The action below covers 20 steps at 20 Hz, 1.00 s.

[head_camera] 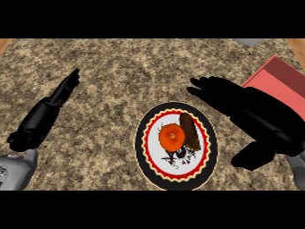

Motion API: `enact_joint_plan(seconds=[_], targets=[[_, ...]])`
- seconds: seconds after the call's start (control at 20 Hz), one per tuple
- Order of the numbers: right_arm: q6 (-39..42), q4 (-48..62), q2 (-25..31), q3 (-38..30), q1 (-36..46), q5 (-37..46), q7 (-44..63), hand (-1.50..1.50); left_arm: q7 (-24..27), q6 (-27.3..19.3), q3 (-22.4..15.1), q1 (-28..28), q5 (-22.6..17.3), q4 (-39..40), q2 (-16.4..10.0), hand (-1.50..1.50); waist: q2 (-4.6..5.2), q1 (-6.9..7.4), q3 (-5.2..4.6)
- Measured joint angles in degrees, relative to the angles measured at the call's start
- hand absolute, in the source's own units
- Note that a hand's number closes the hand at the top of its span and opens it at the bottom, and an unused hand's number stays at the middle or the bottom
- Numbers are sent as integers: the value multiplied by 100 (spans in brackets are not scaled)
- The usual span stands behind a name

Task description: Pick the squash from the plate and place it in the cardboard box

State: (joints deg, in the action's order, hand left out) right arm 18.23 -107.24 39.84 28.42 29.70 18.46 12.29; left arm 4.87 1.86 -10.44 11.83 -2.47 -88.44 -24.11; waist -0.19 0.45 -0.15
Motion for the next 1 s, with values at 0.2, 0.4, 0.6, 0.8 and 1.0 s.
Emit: enact_joint_plan(seconds=[0.2, 0.4, 0.6, 0.8, 1.0], targets=[[596, -246, -404, 593, 417, 329, 1083, -150, -64, 62, 35, 86, 19, 21, 22, 0, 0, 0, 1], [1128, -240, -1020, 989, 715, 520, 2076, -150, 2, 154, 153, 133, 12, 162, 42, 0, 5, -9, 4], [1603, -271, -1639, 1220, 735, 592, 2970, -150, -58, 101, 144, 87, 152, 64, 157, 0, 5, -22, 8], [1792, -188, -2200, 1371, 601, 817, 3417, -150, -73, 219, 269, 139, 196, 114, 195, 0, 8, -32, 11], [1900, 43, -2553, 1441, 482, 1122, 3470, -150, -141, 328, 366, 83, 218, -18, 244, 0, 10, -27, 13]])
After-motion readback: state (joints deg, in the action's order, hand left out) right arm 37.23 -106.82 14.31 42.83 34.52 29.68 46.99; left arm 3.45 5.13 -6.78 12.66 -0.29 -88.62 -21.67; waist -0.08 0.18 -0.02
